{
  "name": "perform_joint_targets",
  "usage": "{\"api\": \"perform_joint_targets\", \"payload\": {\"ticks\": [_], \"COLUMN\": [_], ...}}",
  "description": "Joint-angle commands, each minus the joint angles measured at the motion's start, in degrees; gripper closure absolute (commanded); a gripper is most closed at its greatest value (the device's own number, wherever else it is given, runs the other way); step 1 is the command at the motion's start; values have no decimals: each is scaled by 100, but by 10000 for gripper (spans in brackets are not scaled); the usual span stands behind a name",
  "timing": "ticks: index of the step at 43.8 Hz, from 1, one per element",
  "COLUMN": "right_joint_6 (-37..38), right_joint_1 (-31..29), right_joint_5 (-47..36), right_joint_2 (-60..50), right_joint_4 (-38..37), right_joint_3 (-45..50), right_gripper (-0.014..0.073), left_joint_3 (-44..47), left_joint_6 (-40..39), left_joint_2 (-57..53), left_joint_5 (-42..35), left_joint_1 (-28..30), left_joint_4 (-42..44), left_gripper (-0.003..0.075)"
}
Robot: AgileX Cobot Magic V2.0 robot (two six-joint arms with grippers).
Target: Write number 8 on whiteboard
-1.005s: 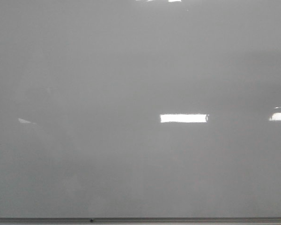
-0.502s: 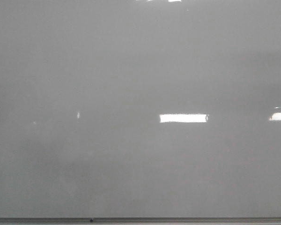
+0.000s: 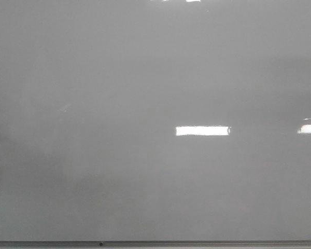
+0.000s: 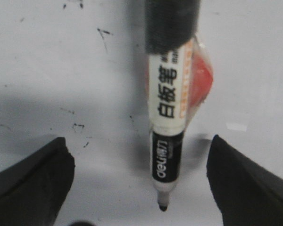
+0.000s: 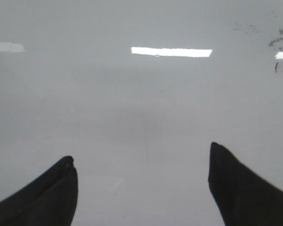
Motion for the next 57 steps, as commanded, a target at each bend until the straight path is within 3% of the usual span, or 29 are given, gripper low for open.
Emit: {"api": "perform_joint_targets", "payload": {"ticks": [1,6,17,27,31,35,42,46,53,57], "right_joint_6": [-5,-5,-5,-5,-5,-5,-33,-359,-1479,-2471], "right_joint_1": [-34,-34,-34,-34,-34,-23,58,194,681,1139], "right_joint_5": [-380,-380,-380,-392,-370,-312,215,685,1570,2333], "right_joint_2": [72,72,72,72,72,92,475,939,1934,2467], "right_joint_4": [32,32,32,32,52,173,512,627,1319,1968], "right_joint_3": [-212,-212,-212,-212,-212,-212,-469,-757,-1401,-1848], "right_gripper": [1,1,1,1,1,1,1,1,1,1], "left_joint_3": [-170,-170,-170,-170,-387,-964,-2184,-2687,-2855,-2855], "left_joint_6": [1,1,1,42,42,105,1368,2255,4773,5425], "left_joint_2": [-7,18,18,-741,-1387,-1833,-1855,-1725,-1648,-1648], "left_joint_5": [-584,-598,-602,-69,976,2745,5553,6670,7300,7381], "left_joint_1": [-62,-166,-273,-273,-273,-273,-453,-679,-1356,-1909], "left_joint_4": [-32,-32,73,159,273,481,384,1,-711,-762], "left_gripper": [242,334,626,731,739,739,739,739,739,739]}}
